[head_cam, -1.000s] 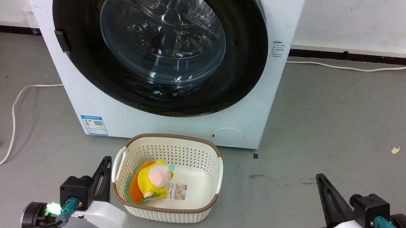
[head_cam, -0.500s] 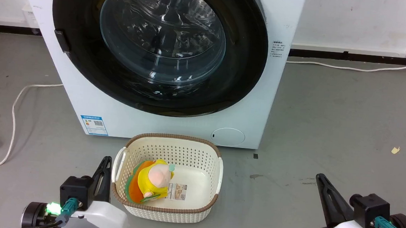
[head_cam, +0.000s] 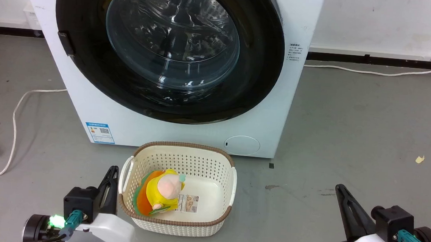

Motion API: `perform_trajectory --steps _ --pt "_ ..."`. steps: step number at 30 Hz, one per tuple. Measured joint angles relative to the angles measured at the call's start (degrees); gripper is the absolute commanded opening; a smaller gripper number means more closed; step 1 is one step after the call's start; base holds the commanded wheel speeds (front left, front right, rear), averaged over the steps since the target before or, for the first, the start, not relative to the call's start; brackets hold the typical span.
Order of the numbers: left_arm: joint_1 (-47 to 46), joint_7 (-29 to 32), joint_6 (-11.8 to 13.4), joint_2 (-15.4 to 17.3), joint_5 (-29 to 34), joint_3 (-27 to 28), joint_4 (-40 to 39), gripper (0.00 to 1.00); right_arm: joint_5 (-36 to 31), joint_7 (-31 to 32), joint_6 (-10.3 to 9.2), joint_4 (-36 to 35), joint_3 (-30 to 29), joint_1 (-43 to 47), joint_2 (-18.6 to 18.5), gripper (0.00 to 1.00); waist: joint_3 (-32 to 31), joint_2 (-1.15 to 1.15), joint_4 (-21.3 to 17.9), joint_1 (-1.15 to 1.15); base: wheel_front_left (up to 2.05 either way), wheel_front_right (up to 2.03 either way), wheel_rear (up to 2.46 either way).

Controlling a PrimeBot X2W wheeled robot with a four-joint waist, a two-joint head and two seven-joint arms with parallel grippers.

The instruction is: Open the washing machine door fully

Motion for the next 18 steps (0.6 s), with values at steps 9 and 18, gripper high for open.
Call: perform_trajectory --steps 9,18 --pt "0.0 0.0 0.0 0.0 0.0 0.0 0.0 0.00 0.0 0.0 0.00 0.0 0.0 0.0 0.0 0.00 0.0 0.00 0.0 0.00 0.00 0.00 0.00" --pt "0.0 -0.1 0.1 0.0 -0.2 -0.1 0.1 1.00 0.2 -0.1 0.00 0.1 0.2 0.0 0.0 1.00 0.0 0.00 0.0 0.00 0.00 0.00 0.00"
